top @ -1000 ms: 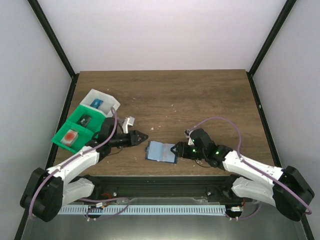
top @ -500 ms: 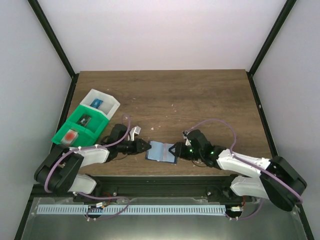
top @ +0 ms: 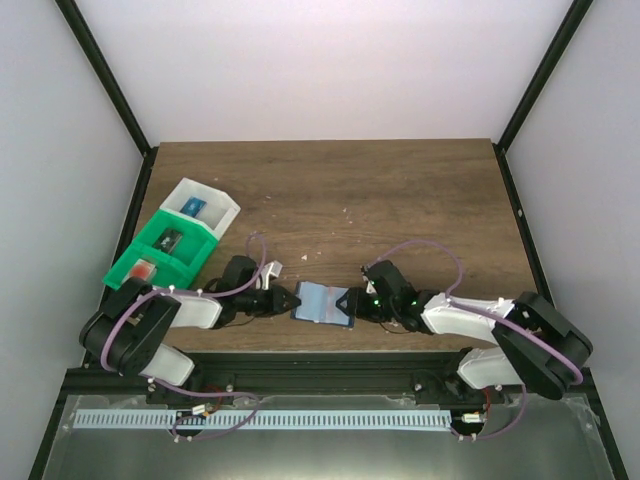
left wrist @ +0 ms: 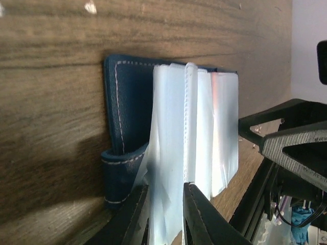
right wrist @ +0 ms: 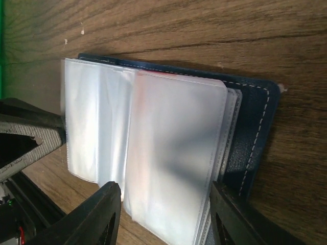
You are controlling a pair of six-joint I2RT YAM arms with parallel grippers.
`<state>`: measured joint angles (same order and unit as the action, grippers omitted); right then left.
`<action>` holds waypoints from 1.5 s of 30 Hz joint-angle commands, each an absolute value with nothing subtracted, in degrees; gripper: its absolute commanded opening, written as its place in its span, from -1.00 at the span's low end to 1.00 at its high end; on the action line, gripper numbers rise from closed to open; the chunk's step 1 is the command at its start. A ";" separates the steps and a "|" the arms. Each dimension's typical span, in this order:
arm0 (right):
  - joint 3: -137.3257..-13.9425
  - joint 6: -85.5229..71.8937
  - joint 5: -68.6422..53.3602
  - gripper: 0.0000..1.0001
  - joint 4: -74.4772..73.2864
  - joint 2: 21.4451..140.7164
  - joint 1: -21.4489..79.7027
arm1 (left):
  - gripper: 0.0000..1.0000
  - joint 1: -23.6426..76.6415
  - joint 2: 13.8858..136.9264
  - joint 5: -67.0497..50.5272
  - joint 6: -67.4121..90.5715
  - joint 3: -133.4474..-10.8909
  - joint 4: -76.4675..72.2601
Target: Take the credit cards out of the card holder
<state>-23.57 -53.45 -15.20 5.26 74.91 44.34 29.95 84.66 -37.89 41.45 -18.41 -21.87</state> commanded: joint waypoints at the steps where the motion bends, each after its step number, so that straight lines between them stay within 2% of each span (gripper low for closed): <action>1: -26.15 -51.50 -13.76 -0.01 5.29 76.50 44.12 | -0.58 31.39 85.52 -38.01 42.31 -16.67 -25.49; 24: -26.24 -50.80 -16.48 0.01 5.70 75.69 43.81 | -0.63 34.54 86.14 -36.83 45.64 -14.33 -29.01; 35: -26.70 -51.23 -17.97 0.14 6.40 75.80 43.77 | -0.61 34.54 85.91 -36.77 45.65 -14.44 -28.55; 40: -26.81 -51.20 -19.58 0.34 8.23 75.65 43.76 | -0.58 34.52 84.96 -36.64 46.00 -14.54 -27.84; 45: -26.27 -51.46 -19.81 0.40 9.16 74.68 43.77 | -0.58 34.56 83.66 -36.90 46.95 -14.35 -27.45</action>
